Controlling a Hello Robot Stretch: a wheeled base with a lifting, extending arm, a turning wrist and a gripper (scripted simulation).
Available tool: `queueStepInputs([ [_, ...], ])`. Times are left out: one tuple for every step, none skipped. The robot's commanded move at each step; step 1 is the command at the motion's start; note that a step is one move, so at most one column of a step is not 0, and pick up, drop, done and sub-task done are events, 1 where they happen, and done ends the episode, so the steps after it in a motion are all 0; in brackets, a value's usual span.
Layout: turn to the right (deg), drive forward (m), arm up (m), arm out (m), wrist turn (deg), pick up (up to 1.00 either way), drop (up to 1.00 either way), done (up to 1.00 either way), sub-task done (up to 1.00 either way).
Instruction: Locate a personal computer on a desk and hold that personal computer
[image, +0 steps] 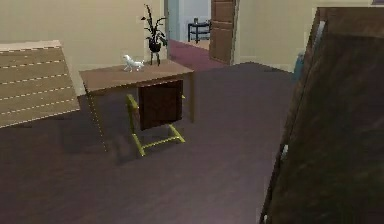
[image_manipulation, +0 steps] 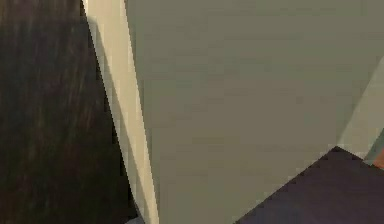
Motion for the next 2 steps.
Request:
queueStepInputs([
  [0.0,0.75,0.0,0.0,0.0,0.0,0.0,0.0,0.0],
  [18.0,0.0,0.0,0.0,0.0,0.0,0.0,0.0,0.0],
])
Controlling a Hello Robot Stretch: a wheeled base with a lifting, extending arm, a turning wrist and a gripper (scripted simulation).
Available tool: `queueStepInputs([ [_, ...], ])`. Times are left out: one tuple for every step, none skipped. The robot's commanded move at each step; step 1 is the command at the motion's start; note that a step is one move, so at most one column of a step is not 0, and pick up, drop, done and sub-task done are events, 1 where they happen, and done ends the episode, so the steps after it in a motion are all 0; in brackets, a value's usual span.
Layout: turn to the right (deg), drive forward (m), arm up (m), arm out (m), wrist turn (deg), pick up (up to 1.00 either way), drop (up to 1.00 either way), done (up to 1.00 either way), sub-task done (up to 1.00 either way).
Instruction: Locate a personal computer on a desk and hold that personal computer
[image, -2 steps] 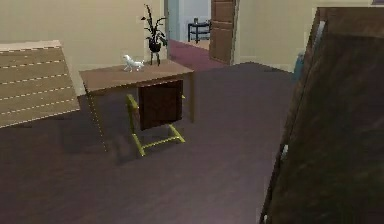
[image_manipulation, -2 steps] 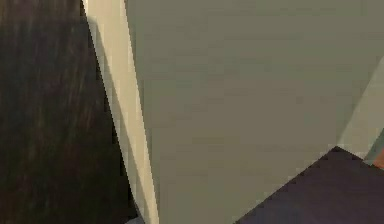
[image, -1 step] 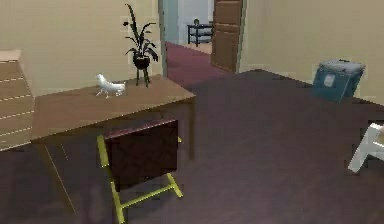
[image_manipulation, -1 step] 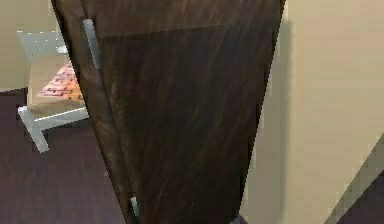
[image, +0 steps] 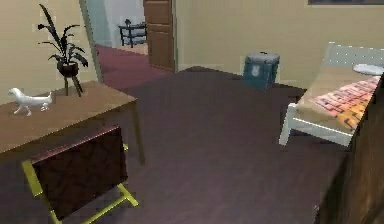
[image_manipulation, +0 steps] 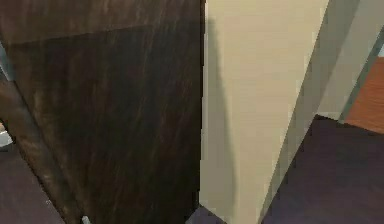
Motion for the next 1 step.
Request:
queueStepInputs([
  [0.0,1.0,0.0,0.0,0.0,0.0,0.0,0.0,0.0],
])
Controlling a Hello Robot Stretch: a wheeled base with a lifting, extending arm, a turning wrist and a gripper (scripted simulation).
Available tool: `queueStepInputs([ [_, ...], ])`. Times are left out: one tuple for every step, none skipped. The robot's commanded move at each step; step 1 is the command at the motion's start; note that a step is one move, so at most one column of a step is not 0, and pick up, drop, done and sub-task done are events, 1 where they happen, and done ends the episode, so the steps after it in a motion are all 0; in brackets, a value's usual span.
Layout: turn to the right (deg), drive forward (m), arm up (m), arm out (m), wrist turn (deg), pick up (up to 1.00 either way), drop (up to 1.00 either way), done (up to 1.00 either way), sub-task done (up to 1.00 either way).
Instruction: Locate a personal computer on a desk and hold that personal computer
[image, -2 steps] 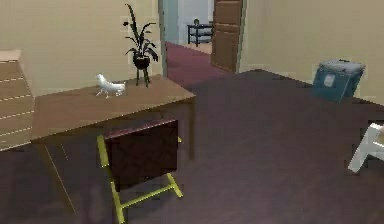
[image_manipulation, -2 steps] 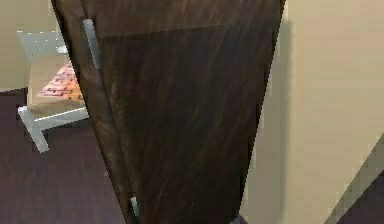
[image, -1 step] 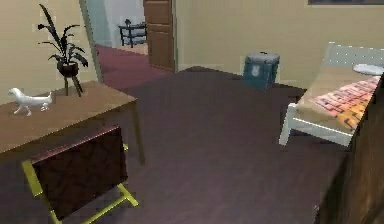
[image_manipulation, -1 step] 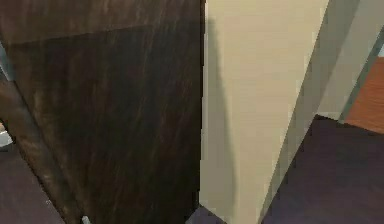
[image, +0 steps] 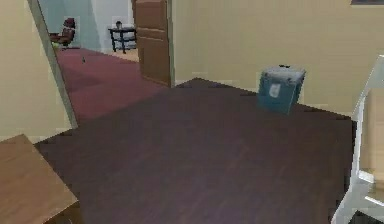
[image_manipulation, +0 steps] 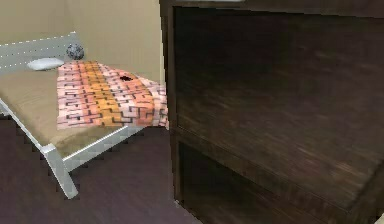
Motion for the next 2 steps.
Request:
queueStepInputs([
  [-3.0,0.0,0.0,0.0,0.0,0.0,0.0,0.0,0.0],
  [45.0,0.0,0.0,0.0,0.0,0.0,0.0,0.0,0.0],
])
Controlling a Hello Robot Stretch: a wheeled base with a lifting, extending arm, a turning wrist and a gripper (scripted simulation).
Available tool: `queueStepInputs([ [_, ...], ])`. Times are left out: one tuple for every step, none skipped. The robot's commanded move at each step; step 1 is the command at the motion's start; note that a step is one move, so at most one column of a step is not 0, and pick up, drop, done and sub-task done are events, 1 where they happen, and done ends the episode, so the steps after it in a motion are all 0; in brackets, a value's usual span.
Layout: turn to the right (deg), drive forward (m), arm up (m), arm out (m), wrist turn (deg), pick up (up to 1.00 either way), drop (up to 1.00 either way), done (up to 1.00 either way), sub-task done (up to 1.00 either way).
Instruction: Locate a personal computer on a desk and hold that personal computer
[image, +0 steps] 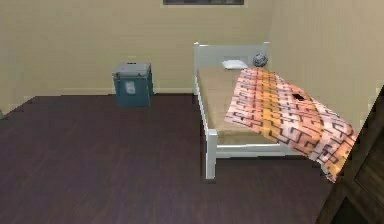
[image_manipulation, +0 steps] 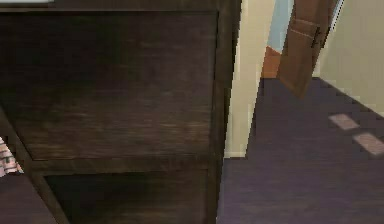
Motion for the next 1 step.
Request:
queueStepInputs([
  [24.0,0.0,0.0,0.0,0.0,0.0,0.0,0.0,0.0],
])
